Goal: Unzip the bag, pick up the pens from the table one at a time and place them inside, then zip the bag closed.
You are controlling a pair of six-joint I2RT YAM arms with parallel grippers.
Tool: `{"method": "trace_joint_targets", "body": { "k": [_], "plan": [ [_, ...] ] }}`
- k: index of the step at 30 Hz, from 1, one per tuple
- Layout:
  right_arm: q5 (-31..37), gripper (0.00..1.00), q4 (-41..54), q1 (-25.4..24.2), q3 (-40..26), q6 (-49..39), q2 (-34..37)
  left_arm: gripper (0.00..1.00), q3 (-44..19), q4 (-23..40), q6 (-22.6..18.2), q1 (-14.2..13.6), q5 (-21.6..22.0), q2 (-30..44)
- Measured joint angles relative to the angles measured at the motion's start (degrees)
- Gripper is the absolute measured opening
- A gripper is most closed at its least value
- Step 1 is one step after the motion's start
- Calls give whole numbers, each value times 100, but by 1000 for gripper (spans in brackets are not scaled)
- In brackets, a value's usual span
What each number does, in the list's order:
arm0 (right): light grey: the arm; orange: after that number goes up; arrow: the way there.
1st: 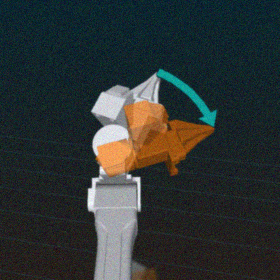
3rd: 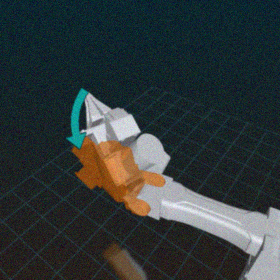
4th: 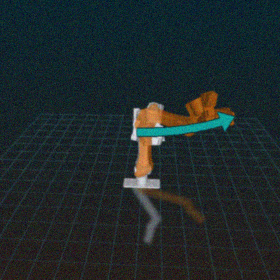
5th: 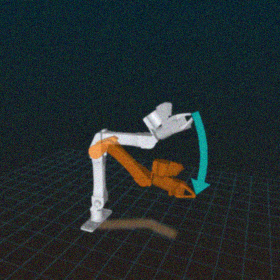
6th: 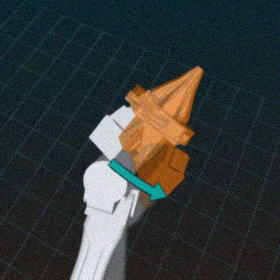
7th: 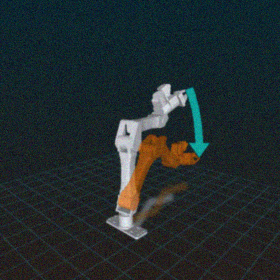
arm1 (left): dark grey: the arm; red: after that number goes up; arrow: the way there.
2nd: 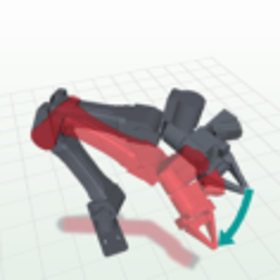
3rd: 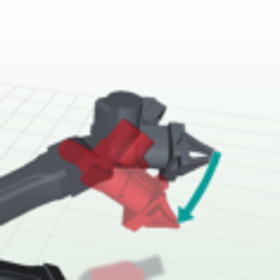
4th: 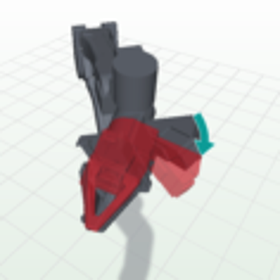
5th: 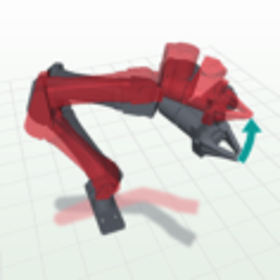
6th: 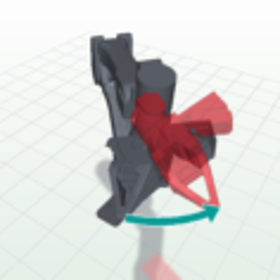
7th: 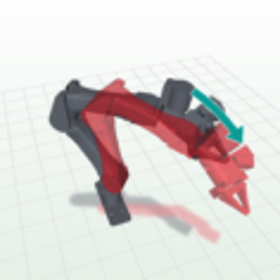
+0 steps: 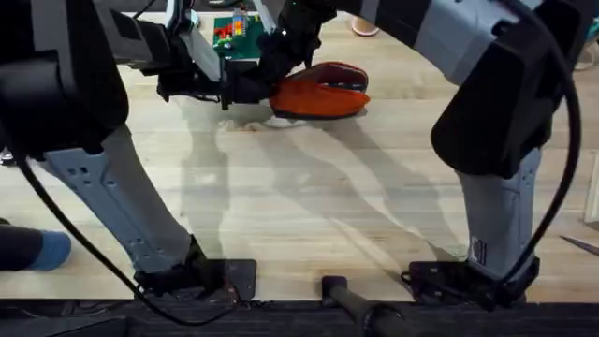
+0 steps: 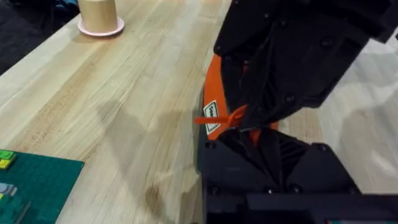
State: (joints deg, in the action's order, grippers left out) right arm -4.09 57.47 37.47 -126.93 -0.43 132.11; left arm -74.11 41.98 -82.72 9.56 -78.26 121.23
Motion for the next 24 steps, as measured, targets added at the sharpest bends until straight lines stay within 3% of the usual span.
{"method": "trace_joint_targets", "body": {
  "k": [24],
  "plan": [
    [152, 29, 454, -127, -525, 42, 0, 42, 0, 0, 0, 0, -22, 0]
  ]
}}
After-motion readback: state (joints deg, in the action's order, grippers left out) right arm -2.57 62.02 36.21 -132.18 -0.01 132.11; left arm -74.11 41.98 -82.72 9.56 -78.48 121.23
